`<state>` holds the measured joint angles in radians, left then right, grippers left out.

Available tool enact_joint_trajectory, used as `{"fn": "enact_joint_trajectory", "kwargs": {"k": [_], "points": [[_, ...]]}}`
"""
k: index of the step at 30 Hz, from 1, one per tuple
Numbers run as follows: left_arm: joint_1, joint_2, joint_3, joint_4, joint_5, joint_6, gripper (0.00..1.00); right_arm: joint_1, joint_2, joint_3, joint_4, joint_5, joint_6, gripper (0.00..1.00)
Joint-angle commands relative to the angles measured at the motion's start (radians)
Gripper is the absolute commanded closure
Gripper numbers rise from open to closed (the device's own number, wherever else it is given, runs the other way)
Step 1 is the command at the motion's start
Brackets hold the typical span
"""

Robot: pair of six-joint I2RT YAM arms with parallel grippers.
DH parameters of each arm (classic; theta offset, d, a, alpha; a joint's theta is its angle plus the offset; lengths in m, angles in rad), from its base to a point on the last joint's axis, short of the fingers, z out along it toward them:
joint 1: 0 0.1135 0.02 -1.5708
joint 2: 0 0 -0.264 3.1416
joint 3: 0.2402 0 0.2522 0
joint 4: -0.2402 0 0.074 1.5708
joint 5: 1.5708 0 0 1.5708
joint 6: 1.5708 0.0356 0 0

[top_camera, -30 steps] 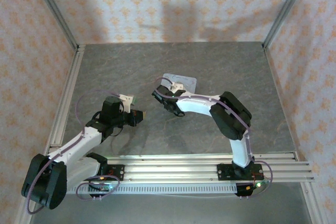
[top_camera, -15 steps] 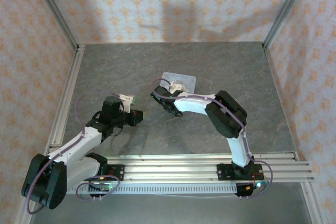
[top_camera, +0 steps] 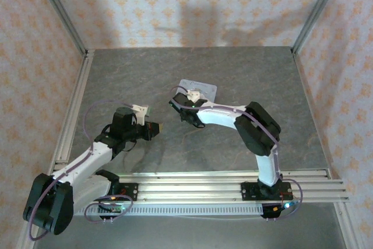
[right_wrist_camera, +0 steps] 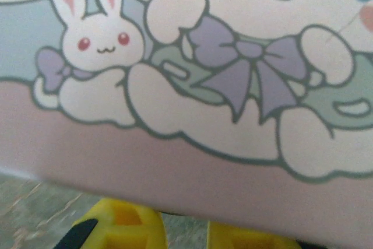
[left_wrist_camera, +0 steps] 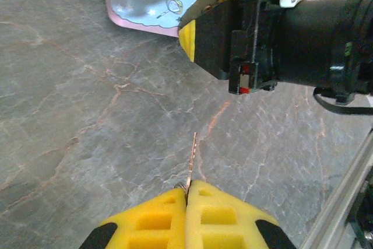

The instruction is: Unlock the padlock with the key

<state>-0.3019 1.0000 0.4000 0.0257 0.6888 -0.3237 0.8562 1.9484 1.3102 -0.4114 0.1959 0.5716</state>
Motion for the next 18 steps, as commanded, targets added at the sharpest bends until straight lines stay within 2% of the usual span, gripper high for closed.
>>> {"fn": "enact_joint_trajectory", "kwargs": {"k": [1, 8, 18], "points": [[-0.025, 0.029, 0.009, 0.062, 0.073, 0.017, 1.0, -0.025, -0.088, -0.024, 0.036, -0.156, -0.032, 1.0], [-0.103, 0.076, 0.046, 0.112, 0.018, 0.038, 1.0, -0.083, -0.148, -0.054, 0.034, -0.392, 0.009, 1.0], [-0.108, 0.171, 0.013, 0.36, 0.032, -0.053, 1.0, -0.127, -0.183, -0.04, 0.034, -0.597, 0.028, 1.0]]}}
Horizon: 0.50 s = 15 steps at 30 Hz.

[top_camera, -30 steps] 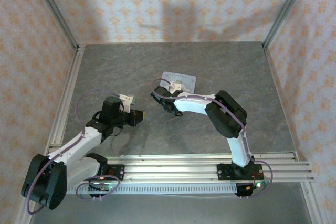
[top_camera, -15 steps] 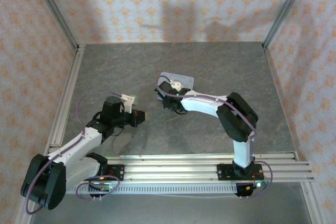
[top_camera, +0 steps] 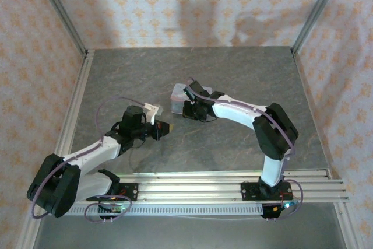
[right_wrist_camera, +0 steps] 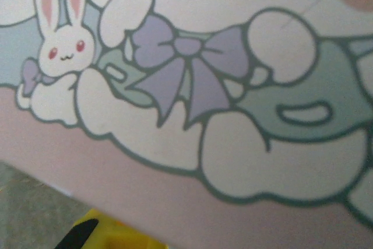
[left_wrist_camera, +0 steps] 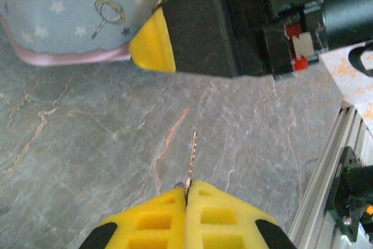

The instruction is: Unlock the padlock with the key

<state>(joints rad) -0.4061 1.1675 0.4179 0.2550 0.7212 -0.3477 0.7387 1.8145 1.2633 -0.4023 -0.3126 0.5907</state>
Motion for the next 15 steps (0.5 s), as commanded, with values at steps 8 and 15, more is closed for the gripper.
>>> {"fn": "enact_joint_trajectory", "kwargs": {"k": [8, 15], "points": [[0.004, 0.001, -0.001, 0.17, -0.002, -0.018, 1.0, -0.047, -0.059, 0.048, -0.019, -0.265, -0.014, 1.0], [0.054, 0.014, -0.004, 0.239, 0.058, -0.038, 1.0, -0.106, -0.073, 0.051, -0.03, -0.399, -0.005, 1.0]]}}
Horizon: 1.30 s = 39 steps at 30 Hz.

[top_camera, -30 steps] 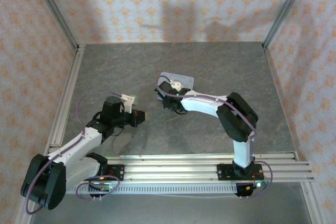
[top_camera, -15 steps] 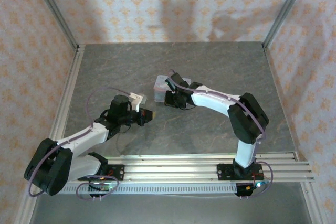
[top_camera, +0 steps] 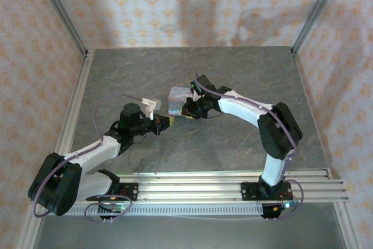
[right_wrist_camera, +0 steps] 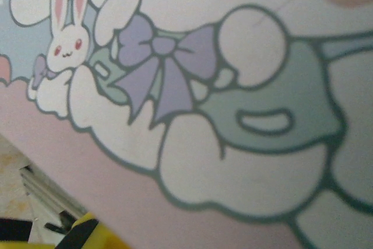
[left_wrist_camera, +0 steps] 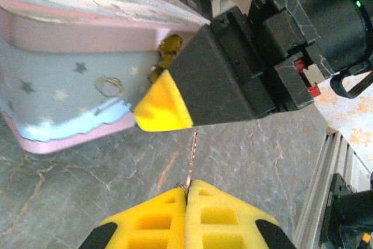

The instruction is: Unlock the padlock with the key

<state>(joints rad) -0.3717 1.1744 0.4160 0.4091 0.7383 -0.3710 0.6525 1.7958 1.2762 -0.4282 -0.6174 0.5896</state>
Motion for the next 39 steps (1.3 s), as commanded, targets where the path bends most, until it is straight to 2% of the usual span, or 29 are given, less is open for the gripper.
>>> {"fn": "enact_joint_trajectory", "kwargs": {"k": [1, 7, 22, 39], "points": [[0.023, 0.013, -0.003, 0.095, 0.047, -0.019, 1.0, -0.026, -0.054, 0.036, -0.004, -0.106, -0.001, 1.0], [0.025, 0.105, -0.013, 0.198, 0.102, -0.061, 1.0, -0.037, -0.048, 0.038, -0.006, -0.156, 0.001, 1.0], [0.024, 0.225, -0.025, 0.306, 0.104, -0.013, 1.0, -0.04, -0.017, 0.076, -0.018, -0.239, 0.015, 1.0], [0.023, 0.254, -0.057, 0.299, 0.096, 0.026, 1.0, -0.054, -0.027, 0.075, -0.044, -0.217, 0.009, 1.0]]}}
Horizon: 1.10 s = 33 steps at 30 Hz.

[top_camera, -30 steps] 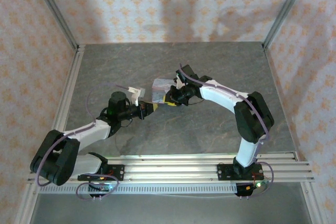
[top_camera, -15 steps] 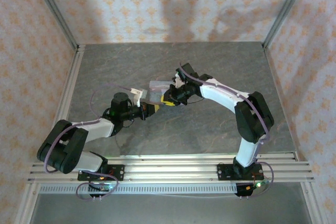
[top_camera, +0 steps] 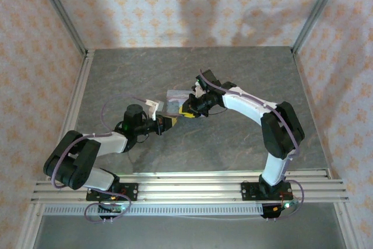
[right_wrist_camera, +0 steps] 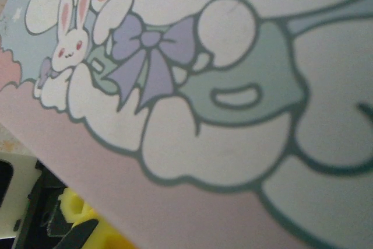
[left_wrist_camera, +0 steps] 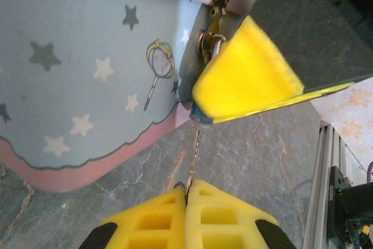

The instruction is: Unlock the padlock with the key

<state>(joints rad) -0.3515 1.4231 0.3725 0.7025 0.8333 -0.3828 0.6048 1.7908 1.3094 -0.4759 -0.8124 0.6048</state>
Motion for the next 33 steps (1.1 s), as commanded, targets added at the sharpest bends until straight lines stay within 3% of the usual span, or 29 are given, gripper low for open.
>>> {"fn": "enact_joint_trajectory", "kwargs": {"k": [1, 33], "points": [[0.004, 0.007, -0.014, -0.002, 0.001, 0.042, 1.0, -0.007, -0.021, 0.04, 0.003, -0.022, -0.006, 1.0], [-0.034, 0.05, 0.042, 0.057, 0.008, -0.03, 1.0, -0.007, -0.04, -0.004, 0.023, -0.019, -0.01, 1.0]]}}
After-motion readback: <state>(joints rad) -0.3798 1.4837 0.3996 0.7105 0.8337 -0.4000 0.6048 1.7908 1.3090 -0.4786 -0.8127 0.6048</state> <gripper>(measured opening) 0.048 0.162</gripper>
